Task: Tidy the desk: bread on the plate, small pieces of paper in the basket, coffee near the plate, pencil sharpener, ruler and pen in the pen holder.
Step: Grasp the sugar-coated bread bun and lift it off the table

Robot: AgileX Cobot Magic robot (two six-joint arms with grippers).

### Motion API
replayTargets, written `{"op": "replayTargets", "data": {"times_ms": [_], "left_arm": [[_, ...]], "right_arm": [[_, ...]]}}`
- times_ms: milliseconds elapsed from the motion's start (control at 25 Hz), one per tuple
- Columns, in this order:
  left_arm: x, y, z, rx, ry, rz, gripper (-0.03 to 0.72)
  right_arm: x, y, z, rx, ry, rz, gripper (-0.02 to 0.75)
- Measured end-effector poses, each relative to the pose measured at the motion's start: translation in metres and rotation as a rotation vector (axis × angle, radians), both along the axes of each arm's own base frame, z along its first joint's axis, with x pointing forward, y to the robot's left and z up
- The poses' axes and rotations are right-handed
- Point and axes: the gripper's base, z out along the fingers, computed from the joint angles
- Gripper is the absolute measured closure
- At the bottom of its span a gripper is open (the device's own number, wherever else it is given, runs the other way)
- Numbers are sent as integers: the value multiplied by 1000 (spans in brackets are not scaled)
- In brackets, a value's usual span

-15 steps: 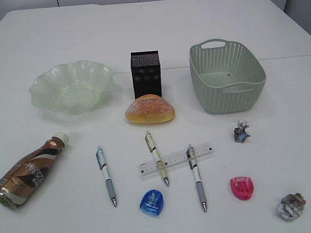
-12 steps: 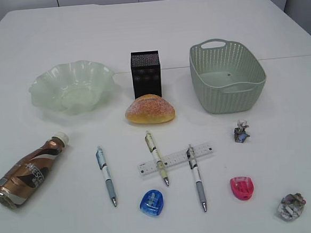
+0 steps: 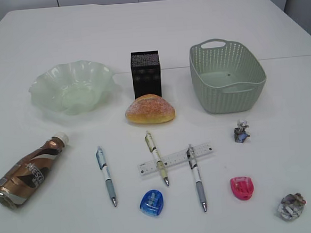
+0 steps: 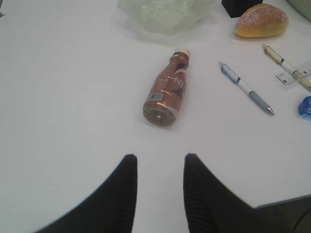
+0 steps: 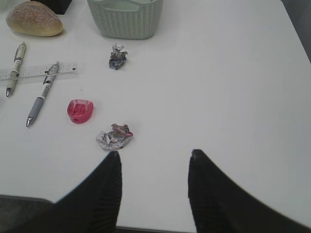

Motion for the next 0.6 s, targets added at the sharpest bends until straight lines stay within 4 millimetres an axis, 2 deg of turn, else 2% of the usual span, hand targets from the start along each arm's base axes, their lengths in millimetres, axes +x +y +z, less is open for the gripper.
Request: {"op": "replayTargets", "data": {"times_ms": [480,600], "left_arm": [[0,0,0,2,5,1,449],[-4,0,8,4,13,0,449]], "right_arm": [[0,0,0,0,0,0,373],[0,0,0,0,0,0,373]]}}
